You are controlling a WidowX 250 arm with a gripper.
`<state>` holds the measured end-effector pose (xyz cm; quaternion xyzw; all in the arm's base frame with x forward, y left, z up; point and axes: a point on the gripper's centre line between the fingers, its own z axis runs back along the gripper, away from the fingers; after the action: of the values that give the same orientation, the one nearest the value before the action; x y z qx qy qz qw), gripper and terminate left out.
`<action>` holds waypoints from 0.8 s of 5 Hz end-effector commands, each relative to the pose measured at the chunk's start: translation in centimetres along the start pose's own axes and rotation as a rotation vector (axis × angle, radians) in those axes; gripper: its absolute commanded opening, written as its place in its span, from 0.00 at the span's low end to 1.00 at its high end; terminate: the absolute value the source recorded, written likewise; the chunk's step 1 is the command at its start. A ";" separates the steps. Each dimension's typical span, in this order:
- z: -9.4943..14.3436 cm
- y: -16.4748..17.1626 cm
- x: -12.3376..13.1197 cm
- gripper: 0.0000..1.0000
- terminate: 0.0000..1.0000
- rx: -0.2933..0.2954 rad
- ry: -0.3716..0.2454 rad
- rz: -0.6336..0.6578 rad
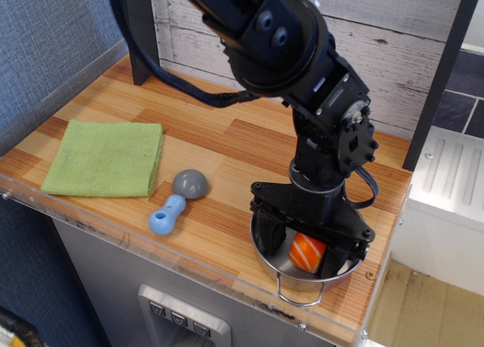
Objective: Pick up the red and white food and place it in the pot
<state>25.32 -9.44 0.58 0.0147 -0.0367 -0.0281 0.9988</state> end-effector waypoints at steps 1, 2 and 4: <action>5.2 0.7 -0.2 1.00 0.00 -0.027 -0.093 -0.004; 7.2 0.4 -0.1 1.00 0.00 -0.052 -0.131 0.004; 11.0 0.4 -1.2 1.00 0.00 -0.068 -0.210 0.027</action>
<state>24.57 -9.57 10.60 -0.0158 -0.1235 -0.0147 0.9921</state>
